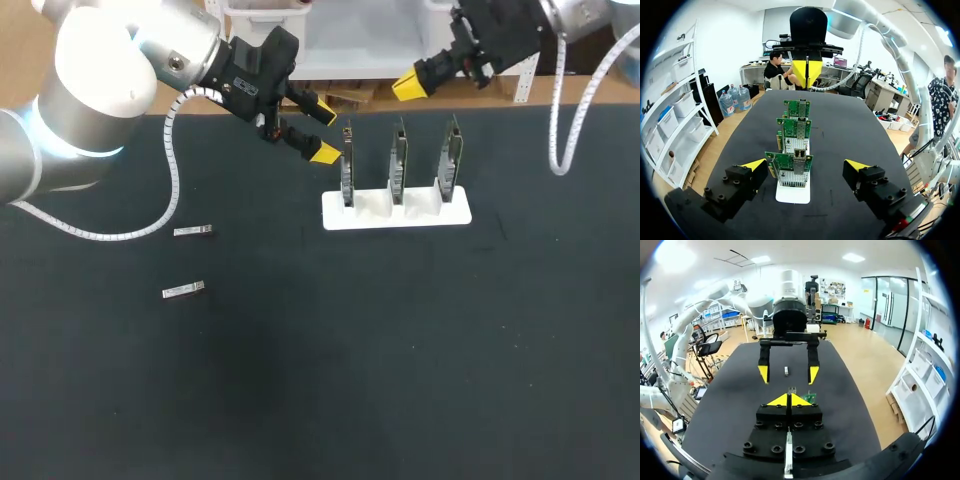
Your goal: Pick up the optical module with the left hand, and insert it into the network port with the right hand.
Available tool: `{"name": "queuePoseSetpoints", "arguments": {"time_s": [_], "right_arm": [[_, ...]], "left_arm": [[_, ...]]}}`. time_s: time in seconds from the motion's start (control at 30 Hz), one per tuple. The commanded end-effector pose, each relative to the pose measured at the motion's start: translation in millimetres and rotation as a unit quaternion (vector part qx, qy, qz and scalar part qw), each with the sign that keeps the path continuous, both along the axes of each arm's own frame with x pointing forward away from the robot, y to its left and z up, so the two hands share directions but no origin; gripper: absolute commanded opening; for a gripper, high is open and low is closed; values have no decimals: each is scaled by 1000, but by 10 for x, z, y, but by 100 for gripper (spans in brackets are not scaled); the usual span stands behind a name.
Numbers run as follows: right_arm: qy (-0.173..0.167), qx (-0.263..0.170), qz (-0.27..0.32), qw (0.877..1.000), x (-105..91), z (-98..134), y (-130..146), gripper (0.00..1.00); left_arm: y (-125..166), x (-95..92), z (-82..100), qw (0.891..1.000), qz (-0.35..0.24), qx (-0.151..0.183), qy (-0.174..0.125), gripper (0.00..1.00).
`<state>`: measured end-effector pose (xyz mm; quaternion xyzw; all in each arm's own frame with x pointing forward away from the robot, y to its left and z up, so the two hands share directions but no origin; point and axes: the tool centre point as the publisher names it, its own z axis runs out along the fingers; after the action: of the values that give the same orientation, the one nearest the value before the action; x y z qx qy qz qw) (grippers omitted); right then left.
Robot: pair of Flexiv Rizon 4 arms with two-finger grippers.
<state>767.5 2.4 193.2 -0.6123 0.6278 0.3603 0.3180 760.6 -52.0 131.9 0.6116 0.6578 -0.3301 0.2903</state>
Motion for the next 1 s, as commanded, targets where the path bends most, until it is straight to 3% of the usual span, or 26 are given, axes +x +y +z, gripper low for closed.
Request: {"name": "queuePoseSetpoints", "arguments": {"time_s": [0.03, 0.53, 1.0], "right_arm": [[2, -1, -8, 1000, -97, -20, -124, 0], [14, -17, 3, 1000, -253, -132, -296, 0], [15, -32, 5, 999, -223, -227, -377, 0]], "left_arm": [[-5, -3, 3, 1000, 1, 2, 0, 100], [-5, -3, 3, 1000, 1, 2, 0, 100], [-5, -3, 3, 1000, 1, 2, 0, 100]]}}
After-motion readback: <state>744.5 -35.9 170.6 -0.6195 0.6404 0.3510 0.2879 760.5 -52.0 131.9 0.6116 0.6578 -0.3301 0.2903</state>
